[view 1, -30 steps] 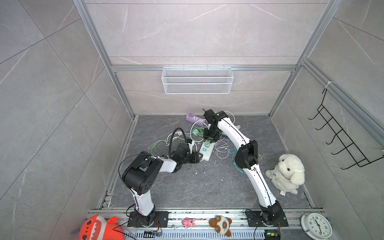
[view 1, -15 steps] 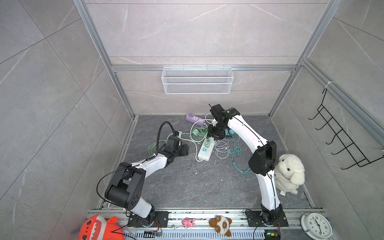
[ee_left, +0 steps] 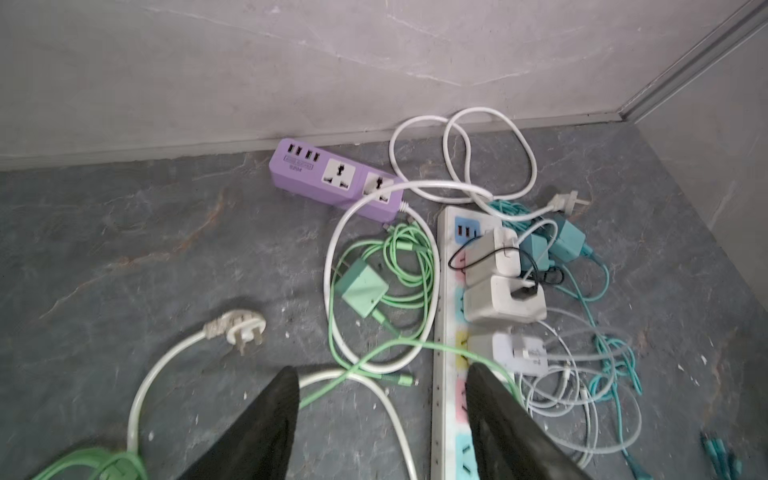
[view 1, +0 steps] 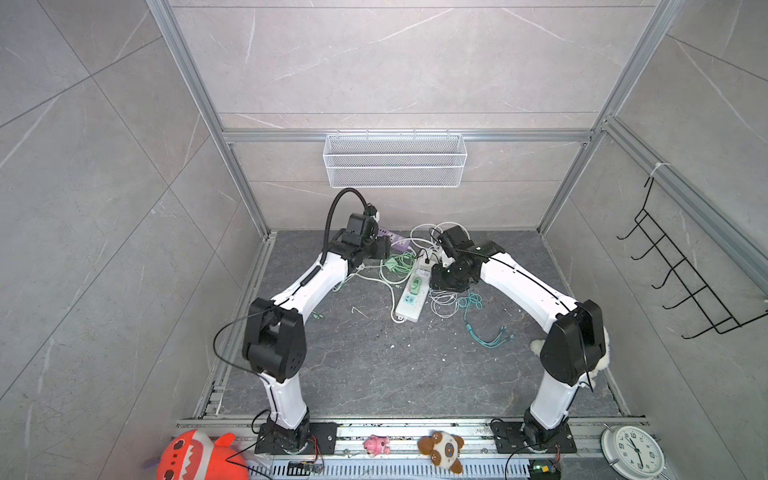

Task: Insert the plug
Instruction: 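Reach left gripper to the green charger beside the purple strip and grasp it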

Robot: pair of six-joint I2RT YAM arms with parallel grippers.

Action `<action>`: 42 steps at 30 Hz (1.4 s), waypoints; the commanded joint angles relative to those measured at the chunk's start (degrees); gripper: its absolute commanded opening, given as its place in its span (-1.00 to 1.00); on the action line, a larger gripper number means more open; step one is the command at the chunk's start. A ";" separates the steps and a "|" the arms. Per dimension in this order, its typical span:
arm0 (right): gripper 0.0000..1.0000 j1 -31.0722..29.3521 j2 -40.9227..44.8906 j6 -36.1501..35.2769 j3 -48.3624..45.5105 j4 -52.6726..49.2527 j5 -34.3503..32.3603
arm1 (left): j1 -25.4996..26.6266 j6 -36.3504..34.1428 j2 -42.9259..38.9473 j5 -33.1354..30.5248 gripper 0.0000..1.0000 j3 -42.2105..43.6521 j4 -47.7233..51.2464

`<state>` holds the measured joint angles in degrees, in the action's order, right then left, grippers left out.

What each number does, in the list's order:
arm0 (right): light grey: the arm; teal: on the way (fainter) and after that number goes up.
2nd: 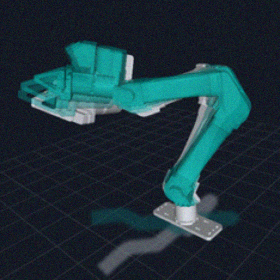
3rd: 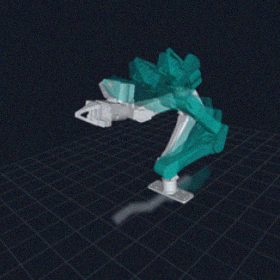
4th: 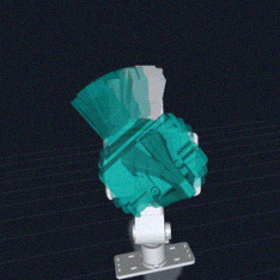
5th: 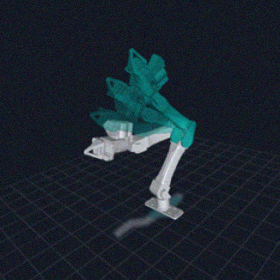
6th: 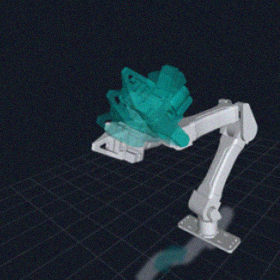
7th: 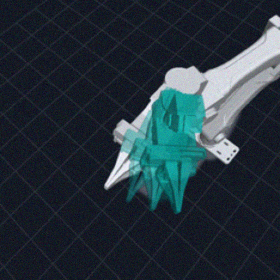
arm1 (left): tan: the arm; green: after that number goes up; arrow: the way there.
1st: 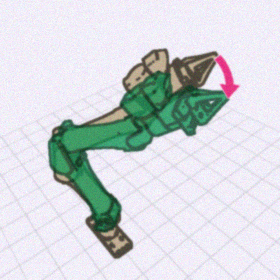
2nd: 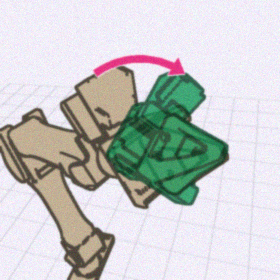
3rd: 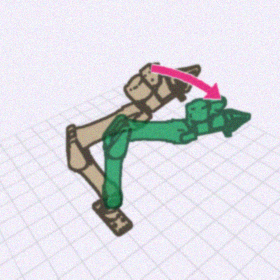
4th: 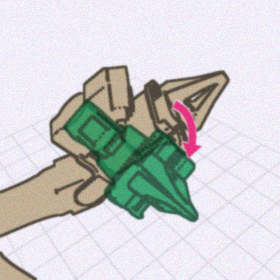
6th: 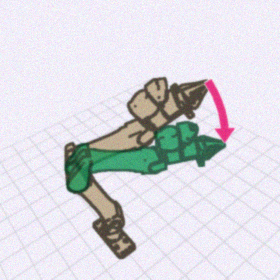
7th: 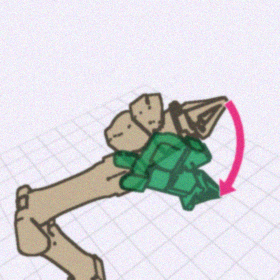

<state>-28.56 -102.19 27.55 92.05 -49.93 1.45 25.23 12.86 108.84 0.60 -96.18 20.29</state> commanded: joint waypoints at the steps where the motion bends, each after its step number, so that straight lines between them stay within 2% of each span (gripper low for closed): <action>1: 0.03 1.57 6.11 -1.39 -3.16 4.72 -7.92 | -0.19 2.67 8.82 2.27 0.31 -9.59 12.65; 7: 0.04 4.11 9.15 -2.96 -8.15 6.21 -5.77 | 0.61 11.24 23.10 1.70 0.27 -26.03 19.60; 12: 0.03 4.45 8.67 -4.28 -11.28 7.97 -1.81 | 0.61 15.48 29.60 1.40 0.31 -31.64 20.64; 23: 0.04 4.50 8.23 -6.28 -14.57 10.61 3.67 | 0.19 20.51 34.91 0.97 0.30 -34.27 16.39; 38: 0.04 4.73 8.30 -7.50 -15.41 11.58 4.17 | -0.05 22.37 42.23 0.97 0.25 -42.51 20.01; 42: 0.04 5.28 8.42 -7.95 -15.63 12.12 4.17 | -0.01 22.58 42.77 1.01 0.13 -42.77 20.49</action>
<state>-23.79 -93.43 20.86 77.19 -38.68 5.06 25.45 34.54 150.45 1.58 -137.25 39.00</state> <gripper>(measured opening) 0.518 0.575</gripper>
